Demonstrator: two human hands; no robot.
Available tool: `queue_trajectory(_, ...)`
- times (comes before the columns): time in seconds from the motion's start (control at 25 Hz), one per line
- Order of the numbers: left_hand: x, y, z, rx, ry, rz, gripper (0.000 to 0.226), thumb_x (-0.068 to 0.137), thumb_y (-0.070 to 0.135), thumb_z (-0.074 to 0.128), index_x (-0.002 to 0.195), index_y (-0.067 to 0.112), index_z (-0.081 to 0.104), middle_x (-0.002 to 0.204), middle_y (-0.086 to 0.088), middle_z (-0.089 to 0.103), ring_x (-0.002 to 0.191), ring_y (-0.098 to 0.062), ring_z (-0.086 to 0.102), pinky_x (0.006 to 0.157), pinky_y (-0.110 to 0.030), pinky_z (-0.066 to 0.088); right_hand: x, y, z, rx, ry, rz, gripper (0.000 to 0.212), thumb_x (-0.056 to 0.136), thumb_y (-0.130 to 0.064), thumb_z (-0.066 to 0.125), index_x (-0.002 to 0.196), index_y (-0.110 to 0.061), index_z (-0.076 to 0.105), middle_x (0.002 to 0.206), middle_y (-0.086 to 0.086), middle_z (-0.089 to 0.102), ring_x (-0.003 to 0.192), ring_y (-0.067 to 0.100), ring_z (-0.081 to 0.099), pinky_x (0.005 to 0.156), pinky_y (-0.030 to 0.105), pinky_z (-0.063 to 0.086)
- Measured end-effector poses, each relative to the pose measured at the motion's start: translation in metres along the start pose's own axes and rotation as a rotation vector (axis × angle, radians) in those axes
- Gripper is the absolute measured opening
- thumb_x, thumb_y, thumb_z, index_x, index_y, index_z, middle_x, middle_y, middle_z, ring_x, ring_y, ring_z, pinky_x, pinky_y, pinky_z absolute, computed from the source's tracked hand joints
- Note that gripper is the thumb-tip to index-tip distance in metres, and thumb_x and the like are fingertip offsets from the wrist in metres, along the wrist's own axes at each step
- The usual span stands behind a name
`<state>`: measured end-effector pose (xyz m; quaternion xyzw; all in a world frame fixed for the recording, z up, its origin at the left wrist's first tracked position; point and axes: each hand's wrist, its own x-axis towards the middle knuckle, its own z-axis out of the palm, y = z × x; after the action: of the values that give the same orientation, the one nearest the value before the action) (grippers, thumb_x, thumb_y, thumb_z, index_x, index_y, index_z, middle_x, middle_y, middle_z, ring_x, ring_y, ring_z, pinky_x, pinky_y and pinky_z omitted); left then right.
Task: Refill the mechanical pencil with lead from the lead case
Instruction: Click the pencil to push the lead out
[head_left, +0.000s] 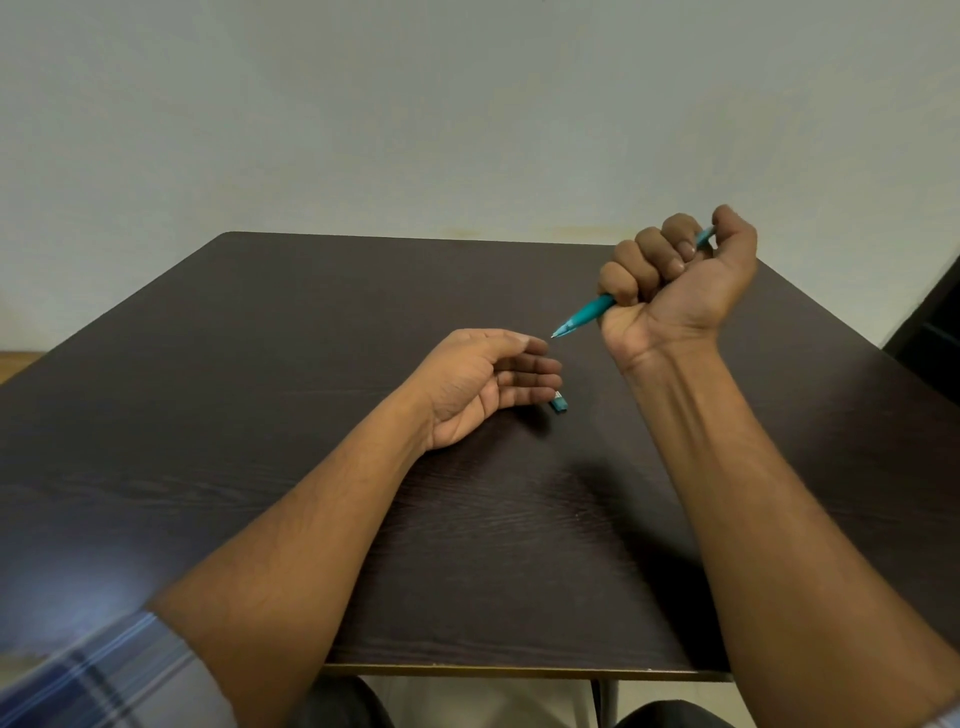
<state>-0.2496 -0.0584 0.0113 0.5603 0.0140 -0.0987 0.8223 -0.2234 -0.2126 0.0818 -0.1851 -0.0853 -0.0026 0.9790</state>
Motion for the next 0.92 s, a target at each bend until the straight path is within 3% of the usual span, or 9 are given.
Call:
queue_trajectory(0.12, 0.0, 0.0006, -0.0001, 0.004, -0.001, -0.002, 0.027, 0.103, 0.007, 0.047, 0.118, -0.011, 0.06, 0.093, -0.025, 0.073, 0.078, -0.027, 0.075, 0.071, -0.035, 0.064, 0.0013, -0.0011, 0.001, -0.015, 0.016, -0.031, 0.044, 0.097, -0.032, 0.036, 0.055, -0.019, 0.029, 0.041, -0.007, 0.023, 0.035, 0.009, 0.013, 0.035, 0.015, 0.014)
queue_trajectory(0.36, -0.0009, 0.0001, 0.0018, 0.003, 0.004, 0.003, 0.028, 0.104, 0.006, 0.046, 0.119, -0.013, 0.058, 0.092, -0.025, 0.072, 0.075, -0.027, 0.075, 0.071, -0.034, 0.065, -0.0007, -0.0001, 0.0001, 0.002, 0.011, -0.012, 0.051, 0.098, -0.045, 0.037, 0.056, -0.018, 0.03, 0.041, -0.007, 0.024, 0.035, 0.009, 0.014, 0.035, 0.017, 0.014)
queue_trajectory(0.56, -0.0021, 0.0012, 0.0022, 0.005, 0.011, -0.003, 0.028, 0.104, 0.006, 0.047, 0.12, -0.013, 0.058, 0.092, -0.025, 0.072, 0.077, -0.028, 0.074, 0.073, -0.035, 0.065, 0.0023, -0.0022, 0.0009, -0.004, 0.031, -0.02, 0.044, 0.097, -0.031, 0.037, 0.056, -0.019, 0.029, 0.041, -0.007, 0.023, 0.034, 0.009, 0.014, 0.034, 0.015, 0.015)
queue_trajectory(0.76, -0.003, 0.0013, 0.003, 0.008, 0.015, 0.001, 0.029, 0.104, 0.006, 0.046, 0.122, -0.014, 0.057, 0.093, -0.026, 0.072, 0.077, -0.027, 0.074, 0.072, -0.035, 0.065, 0.0001, -0.0017, 0.0004, 0.035, 0.007, -0.001, 0.049, 0.098, -0.044, 0.037, 0.058, -0.018, 0.03, 0.041, -0.006, 0.024, 0.034, 0.009, 0.014, 0.035, 0.015, 0.014)
queue_trajectory(0.92, -0.0031, 0.0013, 0.0029, 0.012, 0.013, 0.006, 0.03, 0.104, 0.006, 0.046, 0.122, -0.015, 0.057, 0.094, -0.026, 0.071, 0.077, -0.028, 0.074, 0.072, -0.035, 0.065, 0.0007, -0.0023, 0.0017, 0.027, 0.008, -0.036, 0.044, 0.097, -0.031, 0.033, 0.056, -0.018, 0.029, 0.041, -0.006, 0.023, 0.033, 0.009, 0.014, 0.035, 0.013, 0.016)
